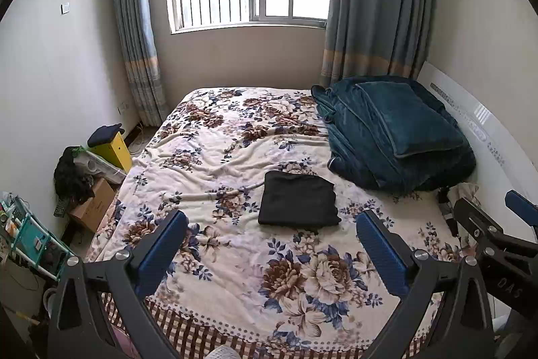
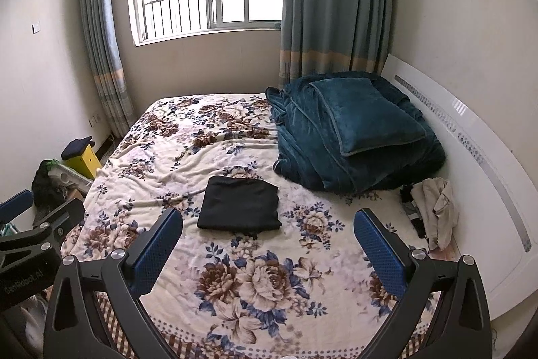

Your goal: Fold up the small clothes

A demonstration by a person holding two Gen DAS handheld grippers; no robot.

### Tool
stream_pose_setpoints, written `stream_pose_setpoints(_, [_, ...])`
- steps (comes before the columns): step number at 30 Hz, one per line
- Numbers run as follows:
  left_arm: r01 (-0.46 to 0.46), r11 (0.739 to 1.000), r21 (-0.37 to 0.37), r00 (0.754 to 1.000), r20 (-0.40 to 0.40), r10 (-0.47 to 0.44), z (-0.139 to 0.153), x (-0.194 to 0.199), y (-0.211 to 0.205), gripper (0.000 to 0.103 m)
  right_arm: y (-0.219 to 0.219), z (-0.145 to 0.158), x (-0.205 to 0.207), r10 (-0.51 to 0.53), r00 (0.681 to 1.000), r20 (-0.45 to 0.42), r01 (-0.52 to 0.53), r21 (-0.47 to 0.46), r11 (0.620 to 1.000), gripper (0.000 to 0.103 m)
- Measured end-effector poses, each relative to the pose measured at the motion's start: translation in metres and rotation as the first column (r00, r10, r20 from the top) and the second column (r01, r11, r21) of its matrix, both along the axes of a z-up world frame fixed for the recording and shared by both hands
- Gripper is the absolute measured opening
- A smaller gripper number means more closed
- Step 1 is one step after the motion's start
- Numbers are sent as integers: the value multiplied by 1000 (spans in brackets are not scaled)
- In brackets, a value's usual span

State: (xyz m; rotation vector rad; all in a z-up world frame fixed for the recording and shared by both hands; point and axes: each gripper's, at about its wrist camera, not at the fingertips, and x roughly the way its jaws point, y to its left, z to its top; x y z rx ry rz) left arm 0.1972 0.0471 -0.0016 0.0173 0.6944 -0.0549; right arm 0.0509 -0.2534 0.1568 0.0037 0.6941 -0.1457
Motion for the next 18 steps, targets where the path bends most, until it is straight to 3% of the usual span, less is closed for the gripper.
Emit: stream_pose_setpoints(18, [-8,1000,1,1000,12,8,6,-3,4,103,2,3,2,2,1000,9,-2,-3,1000,103])
